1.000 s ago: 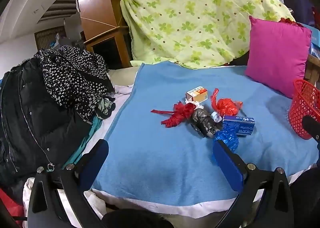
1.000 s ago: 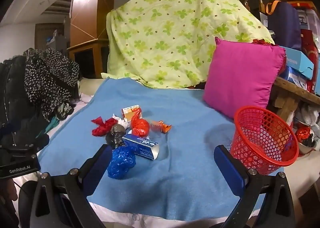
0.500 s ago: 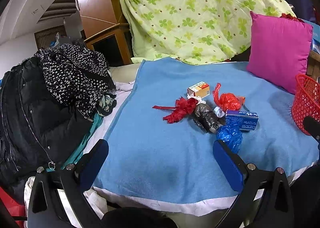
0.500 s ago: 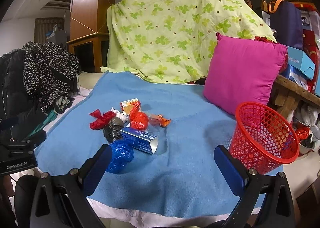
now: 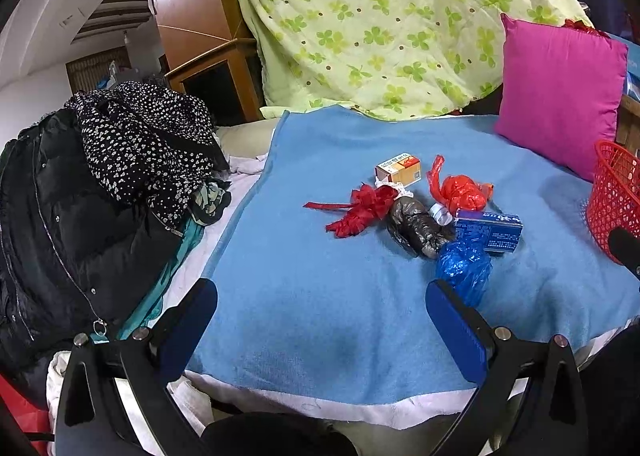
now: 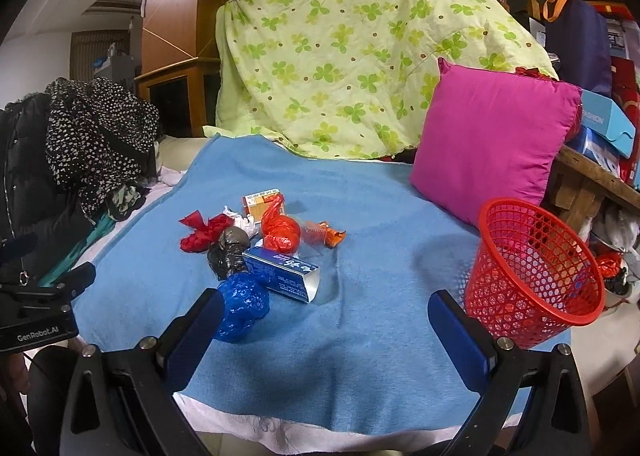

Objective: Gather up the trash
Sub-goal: 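Move both tools toward the pile of trash on the blue blanket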

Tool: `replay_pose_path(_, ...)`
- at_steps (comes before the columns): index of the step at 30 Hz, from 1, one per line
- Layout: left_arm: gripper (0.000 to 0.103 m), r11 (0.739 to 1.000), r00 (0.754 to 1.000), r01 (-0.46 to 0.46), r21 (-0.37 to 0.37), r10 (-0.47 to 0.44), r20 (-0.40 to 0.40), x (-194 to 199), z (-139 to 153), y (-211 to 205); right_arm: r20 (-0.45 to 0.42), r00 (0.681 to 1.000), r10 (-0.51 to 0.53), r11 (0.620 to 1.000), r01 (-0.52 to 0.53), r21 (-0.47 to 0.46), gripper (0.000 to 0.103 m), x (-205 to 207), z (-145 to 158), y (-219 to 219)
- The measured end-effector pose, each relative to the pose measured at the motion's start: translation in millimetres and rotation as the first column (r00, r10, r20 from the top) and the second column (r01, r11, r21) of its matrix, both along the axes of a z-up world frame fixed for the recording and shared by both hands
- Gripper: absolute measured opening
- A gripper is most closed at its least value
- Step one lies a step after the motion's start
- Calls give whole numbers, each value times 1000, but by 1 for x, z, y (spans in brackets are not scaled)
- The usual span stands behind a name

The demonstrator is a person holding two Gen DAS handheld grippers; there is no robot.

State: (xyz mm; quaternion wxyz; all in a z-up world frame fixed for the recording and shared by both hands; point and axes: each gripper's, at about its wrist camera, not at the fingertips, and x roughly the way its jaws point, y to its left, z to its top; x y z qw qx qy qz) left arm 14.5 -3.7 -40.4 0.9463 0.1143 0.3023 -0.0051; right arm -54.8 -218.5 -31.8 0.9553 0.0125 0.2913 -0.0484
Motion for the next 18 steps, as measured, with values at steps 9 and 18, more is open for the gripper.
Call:
replay_pose_path(9,103,1000,1000,3,-3,-3,-10,2,-6,2,-3,1000,8,1000,-8,1,103,4,-1,3)
replay_pose_path(18,103,1000,1000,1,0,-1,-27,8,-12,5,-17,1000,16,1000,-16,-6,103,14,-6,4)
